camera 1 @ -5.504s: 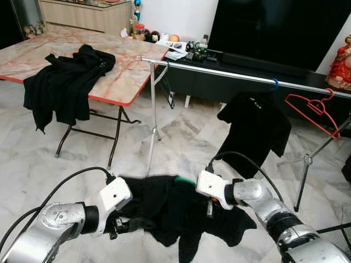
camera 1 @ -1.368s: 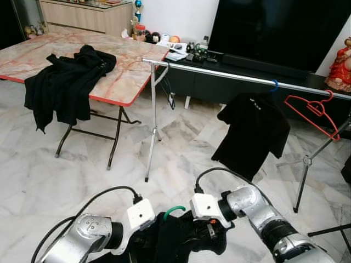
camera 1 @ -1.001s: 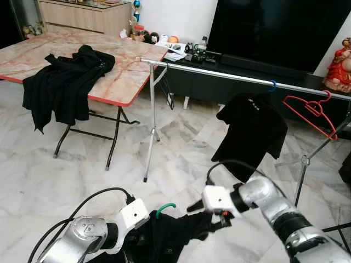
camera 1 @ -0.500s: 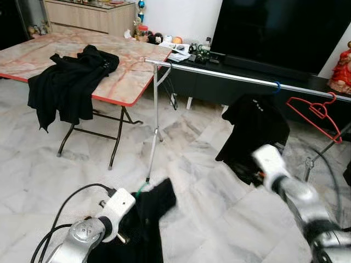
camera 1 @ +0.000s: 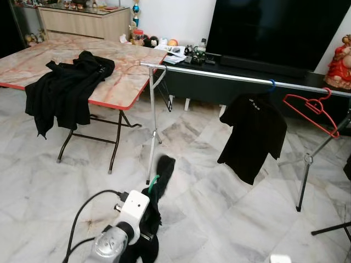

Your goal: Hang hanger

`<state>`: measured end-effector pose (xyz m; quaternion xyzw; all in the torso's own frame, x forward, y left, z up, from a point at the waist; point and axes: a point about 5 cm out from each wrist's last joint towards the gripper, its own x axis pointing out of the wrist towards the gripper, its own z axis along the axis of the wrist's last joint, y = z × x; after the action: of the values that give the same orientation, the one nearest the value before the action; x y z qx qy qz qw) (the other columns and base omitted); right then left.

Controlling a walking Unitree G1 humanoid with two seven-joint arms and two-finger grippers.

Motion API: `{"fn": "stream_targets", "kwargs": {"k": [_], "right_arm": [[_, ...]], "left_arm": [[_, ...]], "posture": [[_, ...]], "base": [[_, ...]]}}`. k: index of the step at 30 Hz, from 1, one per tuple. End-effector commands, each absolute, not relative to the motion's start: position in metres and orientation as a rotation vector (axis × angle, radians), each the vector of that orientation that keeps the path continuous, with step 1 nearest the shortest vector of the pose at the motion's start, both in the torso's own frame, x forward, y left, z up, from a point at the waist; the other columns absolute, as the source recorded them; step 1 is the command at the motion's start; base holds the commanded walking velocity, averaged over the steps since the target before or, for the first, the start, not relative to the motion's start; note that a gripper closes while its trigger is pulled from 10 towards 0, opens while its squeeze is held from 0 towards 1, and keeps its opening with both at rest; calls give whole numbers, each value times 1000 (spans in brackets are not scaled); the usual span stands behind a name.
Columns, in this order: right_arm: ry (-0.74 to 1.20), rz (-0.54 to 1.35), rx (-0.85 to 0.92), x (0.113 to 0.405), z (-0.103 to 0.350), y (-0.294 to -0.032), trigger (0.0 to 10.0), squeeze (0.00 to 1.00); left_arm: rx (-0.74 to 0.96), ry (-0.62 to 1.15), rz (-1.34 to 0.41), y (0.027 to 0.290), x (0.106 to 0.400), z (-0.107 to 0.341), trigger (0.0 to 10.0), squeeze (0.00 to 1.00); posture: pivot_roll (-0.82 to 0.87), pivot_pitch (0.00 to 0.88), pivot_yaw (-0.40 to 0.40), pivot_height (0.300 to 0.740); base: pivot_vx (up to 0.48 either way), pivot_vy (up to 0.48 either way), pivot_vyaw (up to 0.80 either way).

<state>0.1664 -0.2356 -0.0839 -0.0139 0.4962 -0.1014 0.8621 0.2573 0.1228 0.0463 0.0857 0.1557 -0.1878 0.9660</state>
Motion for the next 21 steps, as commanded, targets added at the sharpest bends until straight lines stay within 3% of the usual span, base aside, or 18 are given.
{"fn": "stream_targets", "kwargs": {"k": [1, 8, 15, 21], "right_arm": [[999, -216, -8, 174, -81, -230, 10000, 0], [1039, -196, -41, 170, -85, -222, 10000, 0], [1048, -196, -10, 169, -89, -206, 10000, 0], [1059, -172, -5, 169, -91, -197, 10000, 0]], "left_arm": [[217, 273, -411, 113, 258, 52, 10000, 0], [182, 276, -358, 122, 264, 53, 10000, 0], [190, 321, -279, 150, 255, 43, 10000, 0], [193, 326, -276, 155, 254, 42, 10000, 0]], "posture": [[191, 0, -85, 740], [160, 0, -57, 740], [166, 0, -48, 740], [181, 0, -48, 740]], "base": [[0, 0, 0], [0, 0, 0], [266, 0, 0], [304, 0, 0]]}}
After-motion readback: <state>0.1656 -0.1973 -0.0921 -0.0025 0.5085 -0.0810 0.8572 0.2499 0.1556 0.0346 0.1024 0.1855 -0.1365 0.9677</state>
